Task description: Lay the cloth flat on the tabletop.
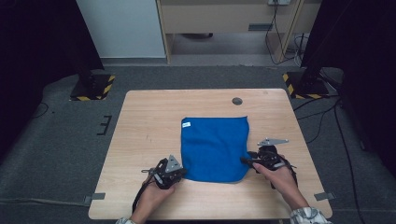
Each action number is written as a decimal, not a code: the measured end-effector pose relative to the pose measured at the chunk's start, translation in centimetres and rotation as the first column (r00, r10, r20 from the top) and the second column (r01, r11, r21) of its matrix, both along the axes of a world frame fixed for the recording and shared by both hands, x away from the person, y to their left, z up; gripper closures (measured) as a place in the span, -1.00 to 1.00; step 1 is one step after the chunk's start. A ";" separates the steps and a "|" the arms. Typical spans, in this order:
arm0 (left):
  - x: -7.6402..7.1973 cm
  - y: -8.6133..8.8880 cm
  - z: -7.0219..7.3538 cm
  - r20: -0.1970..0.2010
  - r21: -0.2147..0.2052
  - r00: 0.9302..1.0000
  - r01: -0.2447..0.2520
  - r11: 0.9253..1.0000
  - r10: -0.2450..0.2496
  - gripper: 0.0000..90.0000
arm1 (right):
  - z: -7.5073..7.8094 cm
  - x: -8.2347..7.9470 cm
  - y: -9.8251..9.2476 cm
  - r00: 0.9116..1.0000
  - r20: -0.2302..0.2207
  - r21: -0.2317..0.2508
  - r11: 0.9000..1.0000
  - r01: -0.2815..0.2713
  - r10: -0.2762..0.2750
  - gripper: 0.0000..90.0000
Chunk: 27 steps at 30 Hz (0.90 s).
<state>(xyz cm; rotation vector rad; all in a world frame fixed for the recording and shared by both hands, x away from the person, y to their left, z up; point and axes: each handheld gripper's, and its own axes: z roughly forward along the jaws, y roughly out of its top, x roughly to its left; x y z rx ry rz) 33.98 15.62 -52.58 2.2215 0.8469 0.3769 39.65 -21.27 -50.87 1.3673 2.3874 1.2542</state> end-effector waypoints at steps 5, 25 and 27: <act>0.1 0.1 0.0 -0.001 0.002 1.000 -0.007 1.000 0.007 0.94 | 0.1 1.3 1.8 1.000 -0.016 -0.004 1.000 -0.019 0.018 0.04; 0.5 0.5 0.2 -0.004 0.011 1.000 -0.022 1.000 0.022 0.96 | -1.0 5.0 8.8 0.993 -0.082 -0.053 0.995 -0.084 0.079 -0.03; 0.5 0.6 0.1 -0.006 0.013 1.000 -0.020 1.000 0.020 0.95 | -1.0 5.0 8.8 0.994 -0.073 -0.054 0.995 -0.085 0.081 -0.04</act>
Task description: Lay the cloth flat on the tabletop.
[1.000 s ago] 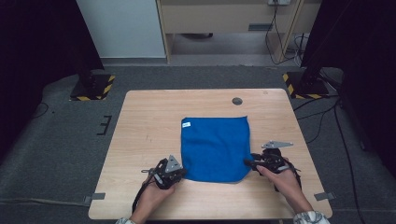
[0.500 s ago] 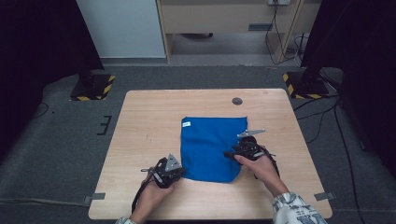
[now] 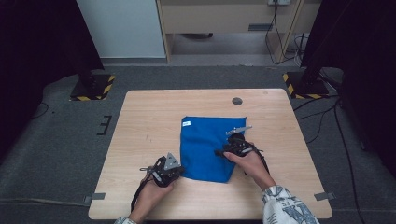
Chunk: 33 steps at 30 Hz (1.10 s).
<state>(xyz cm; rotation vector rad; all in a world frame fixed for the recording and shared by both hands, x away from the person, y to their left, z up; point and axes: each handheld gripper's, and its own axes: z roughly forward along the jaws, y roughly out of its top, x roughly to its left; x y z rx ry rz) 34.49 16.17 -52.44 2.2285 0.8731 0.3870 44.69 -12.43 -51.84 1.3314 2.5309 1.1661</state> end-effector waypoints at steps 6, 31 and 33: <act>-0.1 0.1 0.0 -0.002 0.009 1.000 0.005 1.000 -0.005 0.95 | 1.8 -1.2 -1.2 0.999 0.054 0.003 1.000 0.008 -0.008 0.05; -0.2 -0.1 0.0 -0.005 0.010 1.000 0.021 1.000 -0.021 0.95 | 1.7 -4.7 -5.9 0.999 0.050 0.035 0.999 0.001 -0.002 0.95; -0.4 -0.3 0.1 -0.008 0.008 1.000 0.031 0.999 -0.031 0.95 | 1.9 -5.2 -7.0 0.998 0.056 0.030 0.999 0.025 -0.027 0.95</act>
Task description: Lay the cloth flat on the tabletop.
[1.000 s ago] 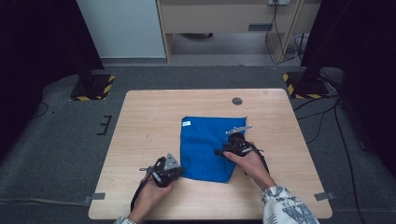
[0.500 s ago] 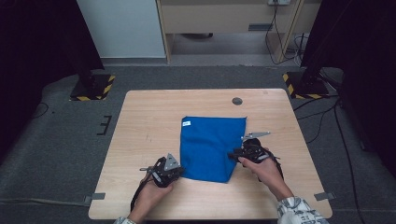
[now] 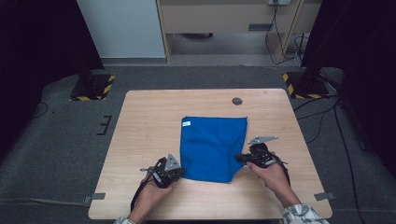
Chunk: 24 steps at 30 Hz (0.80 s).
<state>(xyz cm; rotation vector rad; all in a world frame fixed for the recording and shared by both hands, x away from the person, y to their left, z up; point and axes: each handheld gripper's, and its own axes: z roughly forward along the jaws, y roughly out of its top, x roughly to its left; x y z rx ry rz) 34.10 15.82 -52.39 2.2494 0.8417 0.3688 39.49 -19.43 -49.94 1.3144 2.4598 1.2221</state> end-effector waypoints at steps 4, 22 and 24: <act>-0.4 -0.7 0.1 0.000 0.004 1.000 0.029 1.000 -0.029 0.95 | 0.1 -1.3 -2.6 0.998 0.003 -0.014 0.998 0.058 -0.058 0.95; -1.1 0.6 0.3 -0.021 -0.007 1.000 0.017 1.000 -0.017 0.95 | -0.9 -5.1 -4.1 0.995 0.030 -0.075 0.993 0.096 -0.094 0.52; -1.2 0.7 0.2 -0.029 0.003 0.999 0.019 1.000 -0.019 0.95 | -0.7 -5.2 -3.9 0.992 0.058 -0.084 0.990 0.113 -0.108 0.30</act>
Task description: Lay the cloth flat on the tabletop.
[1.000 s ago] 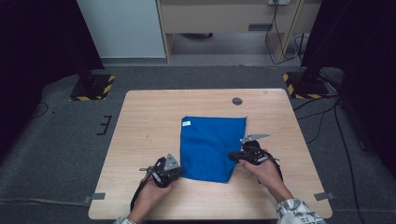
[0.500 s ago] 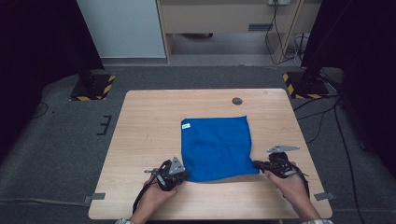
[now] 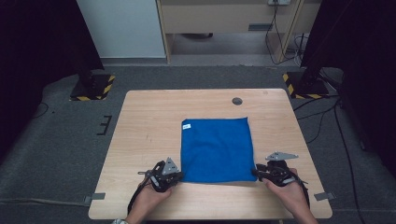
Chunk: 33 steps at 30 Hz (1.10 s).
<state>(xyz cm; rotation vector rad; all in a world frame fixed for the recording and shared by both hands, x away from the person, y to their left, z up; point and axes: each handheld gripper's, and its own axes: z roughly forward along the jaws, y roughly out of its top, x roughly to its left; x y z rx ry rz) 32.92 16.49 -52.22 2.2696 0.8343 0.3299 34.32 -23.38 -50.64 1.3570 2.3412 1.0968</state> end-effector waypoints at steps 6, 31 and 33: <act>-0.2 -0.1 0.0 0.000 0.000 1.000 0.003 1.000 -0.003 0.94 | 0.4 -0.4 -0.2 1.000 -0.001 -0.017 1.000 0.006 -0.006 0.26; 1.0 3.6 1.4 0.058 -0.120 0.988 -0.135 0.984 0.142 -0.68 | 0.3 0.2 0.3 0.995 0.102 0.000 1.000 0.013 -0.013 -0.64; 1.4 3.5 1.6 0.053 -0.125 0.989 -0.133 0.983 0.140 -0.72 | 0.4 0.3 0.5 0.995 0.102 0.007 1.000 0.009 -0.010 -0.64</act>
